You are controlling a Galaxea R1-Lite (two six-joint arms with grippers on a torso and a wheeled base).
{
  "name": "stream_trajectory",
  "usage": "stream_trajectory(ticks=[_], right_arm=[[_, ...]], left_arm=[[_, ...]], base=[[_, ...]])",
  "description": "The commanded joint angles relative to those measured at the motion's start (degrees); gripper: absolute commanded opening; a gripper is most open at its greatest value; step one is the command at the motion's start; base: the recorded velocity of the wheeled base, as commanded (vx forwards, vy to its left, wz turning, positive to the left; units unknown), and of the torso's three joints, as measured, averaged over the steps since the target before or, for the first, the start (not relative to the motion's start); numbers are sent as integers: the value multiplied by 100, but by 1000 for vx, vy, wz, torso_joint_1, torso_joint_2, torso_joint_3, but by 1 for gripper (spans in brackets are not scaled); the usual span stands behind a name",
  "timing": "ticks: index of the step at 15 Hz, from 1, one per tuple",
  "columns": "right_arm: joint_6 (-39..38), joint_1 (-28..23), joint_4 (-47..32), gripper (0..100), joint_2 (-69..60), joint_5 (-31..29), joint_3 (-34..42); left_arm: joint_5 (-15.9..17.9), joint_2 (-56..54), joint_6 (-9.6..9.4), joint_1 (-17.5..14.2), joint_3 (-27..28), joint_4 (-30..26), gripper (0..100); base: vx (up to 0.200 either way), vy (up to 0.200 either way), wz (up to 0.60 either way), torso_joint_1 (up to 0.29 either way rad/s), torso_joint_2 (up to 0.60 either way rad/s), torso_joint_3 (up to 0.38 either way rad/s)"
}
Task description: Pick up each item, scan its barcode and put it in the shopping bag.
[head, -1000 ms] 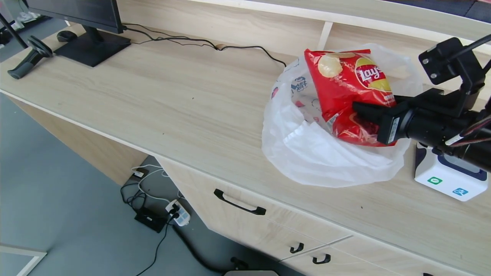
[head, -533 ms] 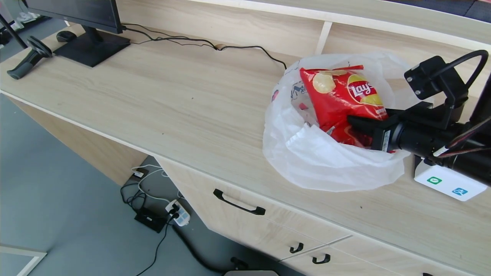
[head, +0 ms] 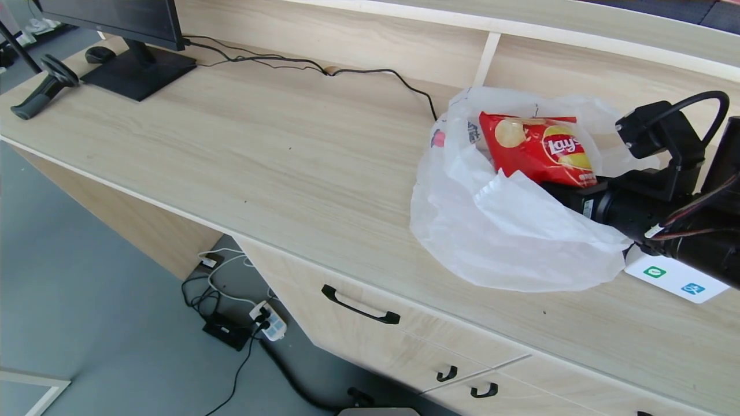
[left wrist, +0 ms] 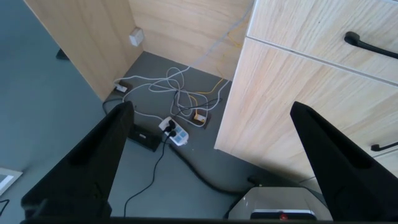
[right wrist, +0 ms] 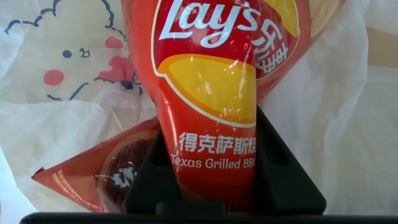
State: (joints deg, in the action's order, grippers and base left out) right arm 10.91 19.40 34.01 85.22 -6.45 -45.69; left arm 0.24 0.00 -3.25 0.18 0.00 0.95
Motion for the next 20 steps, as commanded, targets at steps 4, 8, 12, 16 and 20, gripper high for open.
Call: stream_trajectory(ticks=[4, 8, 12, 16, 20], right_arm=[[632, 223, 0, 0, 311, 557, -450], [807, 354, -17, 0, 618, 1005, -950], [1062, 47, -26, 0, 636, 1102, -845], [1168, -700, -17, 0, 460, 1585, -863], [1607, -709, -26, 0, 442, 2060, -608]], left_arm=[[2, 0, 0, -1, 0, 2, 100], [2, 9, 0, -1, 0, 2, 100], [2, 9, 0, -1, 0, 2, 100], [2, 0, -8, -1, 0, 2, 100], [2, 0, -8, -1, 0, 2, 100]], base=[[0, 0, 0, 0, 0, 0], [0, 0, 0, 0, 0, 0], [0, 0, 0, 0, 0, 0], [0, 0, 0, 0, 0, 0], [0, 0, 0, 0, 0, 0]])
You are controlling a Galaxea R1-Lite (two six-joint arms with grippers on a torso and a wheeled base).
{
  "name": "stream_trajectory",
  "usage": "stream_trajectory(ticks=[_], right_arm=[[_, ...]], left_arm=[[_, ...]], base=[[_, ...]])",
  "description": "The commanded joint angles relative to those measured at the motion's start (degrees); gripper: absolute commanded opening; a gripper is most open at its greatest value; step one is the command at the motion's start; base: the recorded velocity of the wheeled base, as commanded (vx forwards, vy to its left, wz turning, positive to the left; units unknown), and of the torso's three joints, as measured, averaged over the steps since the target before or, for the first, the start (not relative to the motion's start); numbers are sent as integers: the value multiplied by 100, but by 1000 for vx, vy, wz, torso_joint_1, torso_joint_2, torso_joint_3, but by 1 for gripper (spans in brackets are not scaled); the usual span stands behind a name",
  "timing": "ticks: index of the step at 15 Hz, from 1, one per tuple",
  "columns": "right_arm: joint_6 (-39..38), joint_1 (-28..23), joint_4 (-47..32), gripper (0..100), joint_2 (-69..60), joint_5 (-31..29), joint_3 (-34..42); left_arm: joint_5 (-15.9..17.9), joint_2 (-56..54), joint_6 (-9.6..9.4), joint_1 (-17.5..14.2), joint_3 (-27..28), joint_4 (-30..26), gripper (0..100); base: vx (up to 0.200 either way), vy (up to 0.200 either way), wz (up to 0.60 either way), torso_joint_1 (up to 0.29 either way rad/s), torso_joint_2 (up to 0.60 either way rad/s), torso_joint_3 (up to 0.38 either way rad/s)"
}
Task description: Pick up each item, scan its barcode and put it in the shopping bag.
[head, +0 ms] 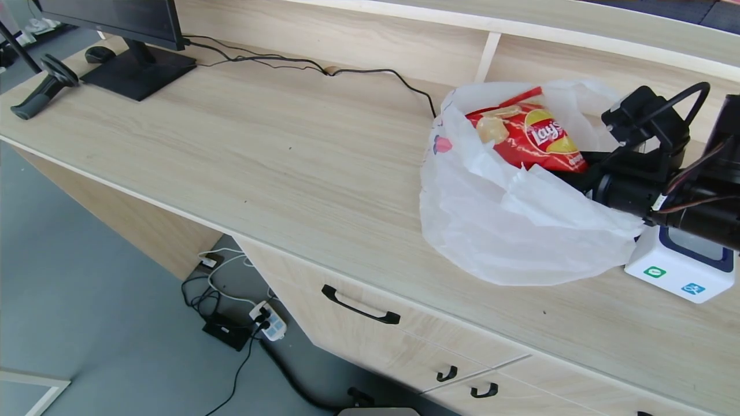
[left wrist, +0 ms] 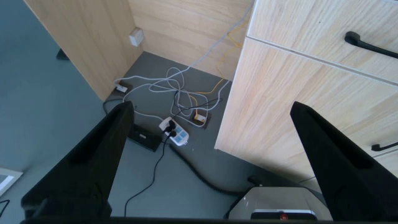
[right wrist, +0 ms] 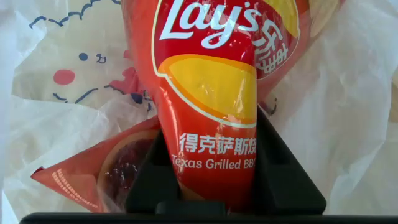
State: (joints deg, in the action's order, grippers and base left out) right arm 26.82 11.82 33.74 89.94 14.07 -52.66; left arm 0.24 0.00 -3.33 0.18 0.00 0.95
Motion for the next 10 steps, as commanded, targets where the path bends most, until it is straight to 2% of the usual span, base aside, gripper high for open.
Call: stream_trajectory(ticks=[1, 5, 6, 10], right_arm=[[43, 171, 1, 0, -21, 8, 230], [60, 162, 27, 0, -3, -18, 388], [51, 171, 27, 100, -3, -18, 353], [-195, 171, 36, 100, -38, -18, 81]], left_arm=[[2, 0, -1, -1, 0, 2, 100], [2, 0, -19, -1, 0, 2, 100], [2, 9, -19, -1, 0, 2, 100], [2, 0, -19, -1, 0, 2, 100]], base=[[0, 0, 0, 0, 0, 0], [0, 0, 0, 0, 0, 0], [0, 0, 0, 0, 0, 0], [0, 0, 0, 0, 0, 0]])
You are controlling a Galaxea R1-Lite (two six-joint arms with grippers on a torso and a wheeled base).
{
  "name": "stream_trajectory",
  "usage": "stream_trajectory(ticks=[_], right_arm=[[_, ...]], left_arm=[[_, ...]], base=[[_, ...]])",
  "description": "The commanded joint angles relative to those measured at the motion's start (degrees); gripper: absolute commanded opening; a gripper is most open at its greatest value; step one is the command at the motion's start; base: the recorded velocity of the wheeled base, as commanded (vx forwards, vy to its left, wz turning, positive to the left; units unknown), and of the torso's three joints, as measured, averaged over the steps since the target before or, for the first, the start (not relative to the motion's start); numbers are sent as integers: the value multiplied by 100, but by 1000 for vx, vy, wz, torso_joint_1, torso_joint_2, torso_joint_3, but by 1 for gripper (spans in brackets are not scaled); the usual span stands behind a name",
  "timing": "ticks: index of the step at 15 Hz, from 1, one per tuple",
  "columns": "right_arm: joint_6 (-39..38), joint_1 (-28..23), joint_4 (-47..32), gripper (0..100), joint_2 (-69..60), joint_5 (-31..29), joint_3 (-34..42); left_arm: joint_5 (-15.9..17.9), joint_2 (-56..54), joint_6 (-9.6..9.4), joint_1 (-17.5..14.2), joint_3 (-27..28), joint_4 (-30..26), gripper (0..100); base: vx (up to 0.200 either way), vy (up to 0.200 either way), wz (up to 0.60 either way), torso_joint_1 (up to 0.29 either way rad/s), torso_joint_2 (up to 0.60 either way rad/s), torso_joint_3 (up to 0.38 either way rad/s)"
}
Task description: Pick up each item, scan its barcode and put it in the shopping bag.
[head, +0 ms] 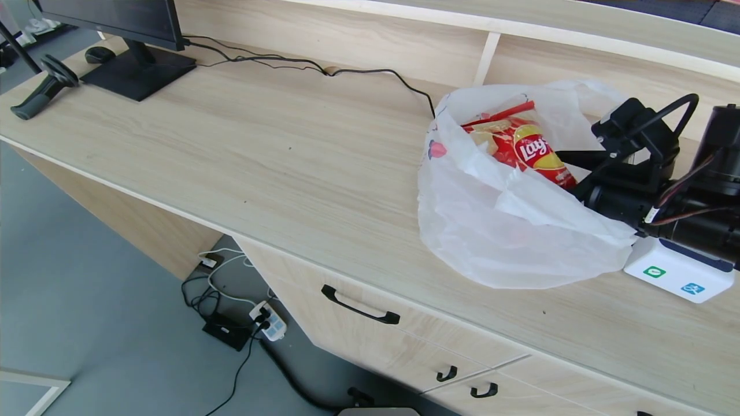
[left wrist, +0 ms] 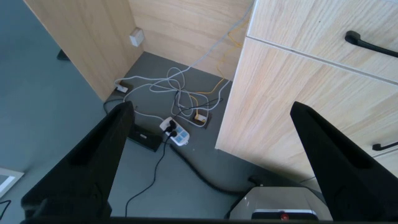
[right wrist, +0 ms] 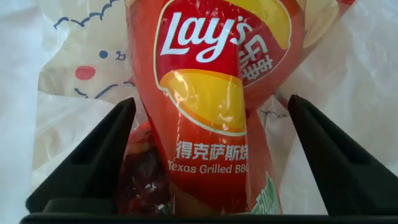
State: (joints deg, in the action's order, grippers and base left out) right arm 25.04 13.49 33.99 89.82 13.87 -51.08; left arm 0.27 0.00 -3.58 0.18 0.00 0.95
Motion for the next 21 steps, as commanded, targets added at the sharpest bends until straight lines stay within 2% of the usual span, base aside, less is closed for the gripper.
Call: stream_trajectory(ticks=[1, 4, 8, 12, 16, 21], right_arm=[[-96, -5, 11, 100, -44, 1, -245], [-342, -5, -33, 100, -237, -7, -702], [-535, -66, -33, 100, -624, -7, -693], [-1089, -75, 231, 100, -1476, -254, 458], [-720, -93, 266, 100, -1529, -271, 520], [-746, -110, 275, 100, -1520, -262, 485]], left_arm=[[0, 0, 7, -1, 0, 2, 100], [0, 0, 7, -1, 0, 2, 100], [0, 0, 7, -1, 0, 2, 100], [0, 0, 7, -1, 0, 2, 100], [0, 0, 16, -1, 0, 2, 100], [0, 9, 16, -1, 0, 2, 100]], base=[[0, 0, 0, 0, 0, 0], [0, 0, 0, 0, 0, 0], [0, 0, 0, 0, 0, 0], [0, 0, 0, 0, 0, 0], [0, 0, 0, 0, 0, 0], [0, 0, 0, 0, 0, 0]])
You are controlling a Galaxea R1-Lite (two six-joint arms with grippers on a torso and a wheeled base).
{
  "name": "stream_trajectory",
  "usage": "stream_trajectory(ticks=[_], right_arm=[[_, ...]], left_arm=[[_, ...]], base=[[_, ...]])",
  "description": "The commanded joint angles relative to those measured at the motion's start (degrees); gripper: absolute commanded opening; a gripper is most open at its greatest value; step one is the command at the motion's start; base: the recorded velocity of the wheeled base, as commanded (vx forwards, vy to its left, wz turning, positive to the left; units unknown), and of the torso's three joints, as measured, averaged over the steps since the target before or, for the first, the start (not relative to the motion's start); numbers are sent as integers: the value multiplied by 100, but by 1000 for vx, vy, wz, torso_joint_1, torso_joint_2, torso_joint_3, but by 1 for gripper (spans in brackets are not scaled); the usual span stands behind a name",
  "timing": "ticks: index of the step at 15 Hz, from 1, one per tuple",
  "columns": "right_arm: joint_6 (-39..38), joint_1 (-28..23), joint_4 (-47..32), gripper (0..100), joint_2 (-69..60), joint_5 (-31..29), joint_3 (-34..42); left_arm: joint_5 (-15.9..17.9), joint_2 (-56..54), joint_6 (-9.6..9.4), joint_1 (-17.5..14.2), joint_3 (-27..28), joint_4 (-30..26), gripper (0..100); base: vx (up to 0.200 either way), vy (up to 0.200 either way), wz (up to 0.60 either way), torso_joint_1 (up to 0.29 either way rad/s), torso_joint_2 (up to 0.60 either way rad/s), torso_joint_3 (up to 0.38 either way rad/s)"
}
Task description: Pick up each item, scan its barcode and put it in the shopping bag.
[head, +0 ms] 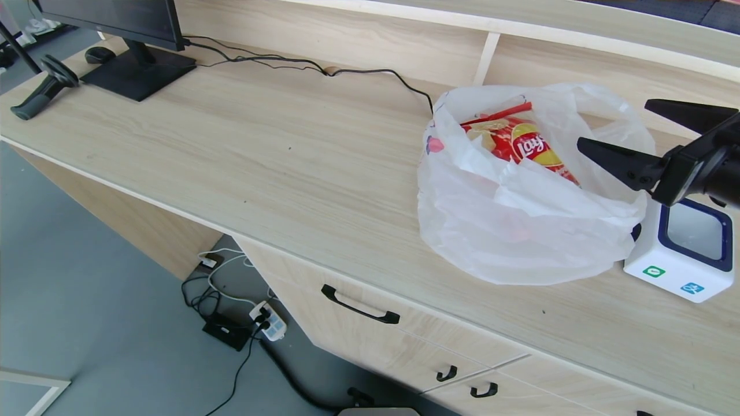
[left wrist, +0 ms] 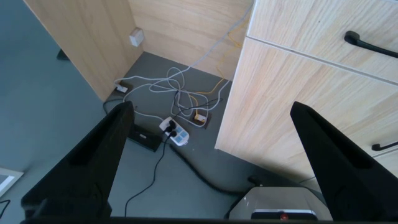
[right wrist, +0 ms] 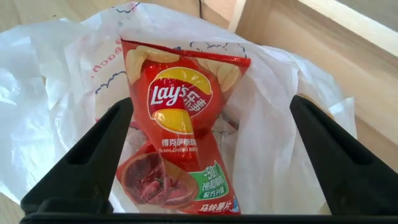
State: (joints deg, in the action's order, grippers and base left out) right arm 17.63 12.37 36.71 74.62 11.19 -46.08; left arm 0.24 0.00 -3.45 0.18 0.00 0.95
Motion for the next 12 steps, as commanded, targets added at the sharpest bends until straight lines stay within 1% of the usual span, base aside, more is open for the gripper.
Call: stream_trajectory(ticks=[1, 8, 10, 11, 12], right_arm=[[-23, 2, 3, 100, 0, 6, -33], [-66, 2, 3, 100, 9, 15, 3], [-66, 19, 3, 100, -9, 6, 117], [-93, 19, 3, 100, -18, 6, 170], [-365, 19, 3, 100, -132, 6, 337]], left_arm=[[2, 0, 2, -1, 0, 2, 100], [2, 9, 2, -1, 0, 2, 100], [2, 9, 20, -1, 0, 2, 100], [2, 9, 20, -1, 0, 2, 100], [2, 9, 20, -1, 0, 2, 100]], base=[[0, 0, -600, 2, 2, 2], [0, 0, -600, 0, 0, 5], [0, 0, -600, 5, 7, 2], [0, 0, 0, 0, 0, 0], [0, 0, 0, 0, 0, 0]])
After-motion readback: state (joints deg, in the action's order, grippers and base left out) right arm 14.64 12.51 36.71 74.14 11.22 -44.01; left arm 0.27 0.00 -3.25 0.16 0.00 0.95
